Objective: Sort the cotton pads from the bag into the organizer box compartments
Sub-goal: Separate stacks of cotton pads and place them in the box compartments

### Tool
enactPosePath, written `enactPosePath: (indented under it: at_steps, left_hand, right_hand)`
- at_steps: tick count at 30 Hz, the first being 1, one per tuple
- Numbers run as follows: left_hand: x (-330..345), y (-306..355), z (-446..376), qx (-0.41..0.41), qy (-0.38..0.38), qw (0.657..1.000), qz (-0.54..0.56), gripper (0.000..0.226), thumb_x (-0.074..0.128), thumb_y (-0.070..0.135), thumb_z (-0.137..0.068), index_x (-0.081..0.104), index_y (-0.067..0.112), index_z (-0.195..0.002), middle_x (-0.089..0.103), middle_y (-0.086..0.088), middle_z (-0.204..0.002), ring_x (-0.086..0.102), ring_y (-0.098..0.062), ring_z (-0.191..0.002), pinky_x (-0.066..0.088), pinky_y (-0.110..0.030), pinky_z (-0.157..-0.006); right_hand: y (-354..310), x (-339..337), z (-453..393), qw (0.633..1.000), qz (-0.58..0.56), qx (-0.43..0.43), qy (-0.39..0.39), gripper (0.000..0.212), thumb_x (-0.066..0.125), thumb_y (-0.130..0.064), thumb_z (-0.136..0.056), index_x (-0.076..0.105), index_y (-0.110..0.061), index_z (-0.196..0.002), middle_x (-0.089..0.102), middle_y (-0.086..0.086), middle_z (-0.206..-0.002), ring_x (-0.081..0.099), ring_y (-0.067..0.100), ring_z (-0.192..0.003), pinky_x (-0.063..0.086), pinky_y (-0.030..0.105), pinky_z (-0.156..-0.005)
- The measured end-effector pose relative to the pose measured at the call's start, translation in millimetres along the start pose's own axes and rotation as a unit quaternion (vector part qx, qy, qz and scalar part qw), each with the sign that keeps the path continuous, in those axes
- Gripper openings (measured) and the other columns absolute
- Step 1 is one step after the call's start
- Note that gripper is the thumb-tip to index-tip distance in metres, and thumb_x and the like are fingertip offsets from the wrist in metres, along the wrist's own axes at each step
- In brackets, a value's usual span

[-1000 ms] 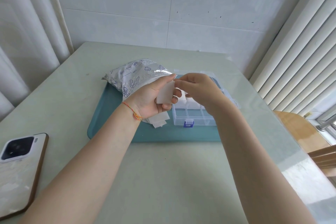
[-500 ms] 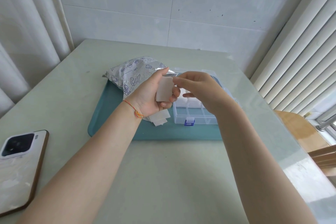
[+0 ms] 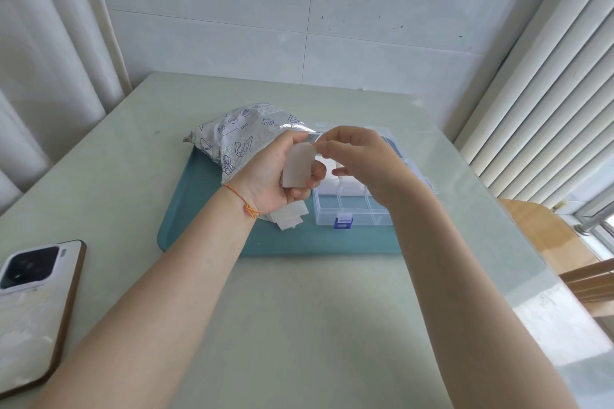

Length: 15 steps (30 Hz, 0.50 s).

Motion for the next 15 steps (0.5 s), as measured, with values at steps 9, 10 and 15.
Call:
enactPosePath:
  at_steps: [9, 10, 15]
  left_hand:
    - [1.5, 0.7, 1.1, 0.005, -0.002, 1.000, 0.004, 0.032, 0.037, 0.037, -0.098, 0.058, 0.015, -0.087, 0.057, -0.008, -0.062, 0.046, -0.018, -0.051, 0.027, -0.018, -0.038]
    - [1.5, 1.0, 1.0, 0.006, -0.004, 1.000, 0.005, 0.033, 0.038, 0.038, -0.098, 0.059, 0.015, -0.087, 0.057, -0.008, -0.062, 0.046, -0.018, -0.051, 0.026, -0.018, -0.038]
    - [1.0, 0.5, 0.0, 0.004, -0.009, 1.000, 0.002, 0.036, 0.037, 0.041, -0.098, 0.061, 0.014, -0.093, 0.055, -0.007, -0.061, 0.044, -0.017, -0.051, 0.028, -0.019, -0.038]
  right_hand:
    - [3.0, 0.8, -1.1, 0.997, -0.071, 0.015, -0.001, 0.005, 0.064, -0.016, -0.087, 0.067, -0.015, -0.083, 0.063, 0.003, -0.089, 0.059, 0.016, -0.090, 0.052, 0.039, -0.088]
    - [4.8, 2.6, -1.1, 0.995, -0.099, 0.029, -0.009, 0.005, 0.063, -0.015, -0.088, 0.067, -0.014, -0.085, 0.065, 0.003, -0.090, 0.061, 0.016, -0.092, 0.052, 0.039, -0.089]
    - [7.0, 4.0, -1.4, 0.991, -0.124, 0.044, 0.028, 0.009, 0.058, -0.013, -0.089, 0.064, -0.013, -0.083, 0.068, -0.004, -0.081, 0.063, 0.014, -0.089, 0.050, 0.035, -0.084]
Point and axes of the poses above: each hand's wrist, its own z-axis away from the middle knuckle, its own x-axis out of the palm, y = z × x, the point moved 6 cm from there along -z, towards the middle knuckle
